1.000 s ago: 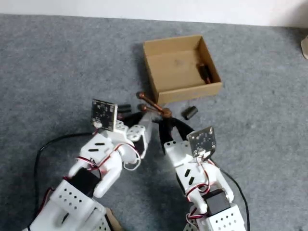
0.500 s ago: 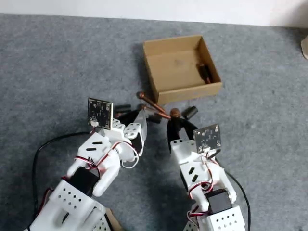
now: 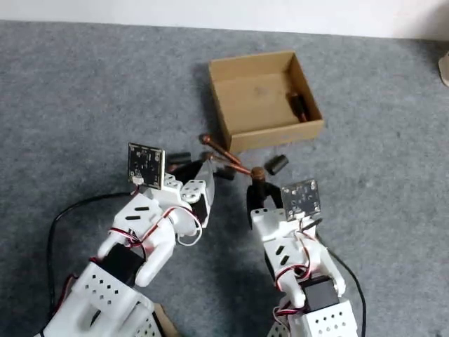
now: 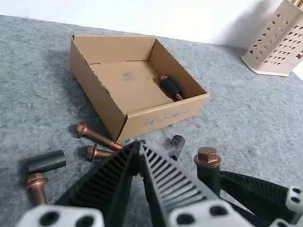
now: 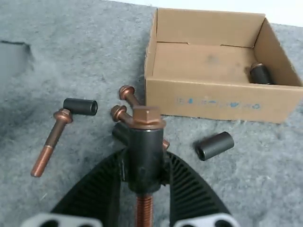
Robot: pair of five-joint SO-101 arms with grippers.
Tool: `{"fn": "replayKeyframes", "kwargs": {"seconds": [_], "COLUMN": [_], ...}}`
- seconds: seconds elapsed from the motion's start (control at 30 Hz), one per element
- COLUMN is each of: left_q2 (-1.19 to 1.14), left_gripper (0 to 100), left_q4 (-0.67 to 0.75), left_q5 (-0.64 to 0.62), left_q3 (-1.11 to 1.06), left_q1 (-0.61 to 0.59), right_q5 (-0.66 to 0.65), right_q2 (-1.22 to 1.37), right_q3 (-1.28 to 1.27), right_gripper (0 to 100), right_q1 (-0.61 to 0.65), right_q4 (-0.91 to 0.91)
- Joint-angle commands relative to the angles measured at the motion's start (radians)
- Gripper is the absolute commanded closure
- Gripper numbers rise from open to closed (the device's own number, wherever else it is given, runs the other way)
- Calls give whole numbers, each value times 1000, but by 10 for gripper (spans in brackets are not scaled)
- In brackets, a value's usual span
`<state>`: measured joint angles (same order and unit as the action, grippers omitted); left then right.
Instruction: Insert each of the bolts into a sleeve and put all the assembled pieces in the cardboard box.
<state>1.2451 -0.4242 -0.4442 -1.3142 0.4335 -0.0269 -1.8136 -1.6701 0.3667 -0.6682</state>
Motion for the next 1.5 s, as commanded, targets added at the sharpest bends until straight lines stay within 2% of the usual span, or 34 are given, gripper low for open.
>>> {"fn": "replayKeyframes", "kwargs": {"seconds": [0.0, 0.37, 0.73, 1.0, 1.2, 1.47], "left_q2": [21, 16, 16, 18, 18, 15], "left_gripper": [993, 993, 993, 993, 993, 993], "left_q4": [5, 5, 5, 5, 5, 5], "left_q5": [-9, -9, -8, -6, -5, -3], "left_q3": [2, 2, 2, 1, 1, 1], "left_q1": [-13, -12, -7, -10, -13, -13], "right_q5": [12, 12, 38, 55, 55, 55], "right_q2": [-5, -5, 4, 303, 440, 644], "right_q3": [-1, 1, 93, 248, 329, 467], "right_gripper": [994, 994, 994, 994, 994, 994], "right_q1": [-8, -8, -8, -10, -10, -10], "right_q4": [1, -1, -104, -113, -19, 7]}}
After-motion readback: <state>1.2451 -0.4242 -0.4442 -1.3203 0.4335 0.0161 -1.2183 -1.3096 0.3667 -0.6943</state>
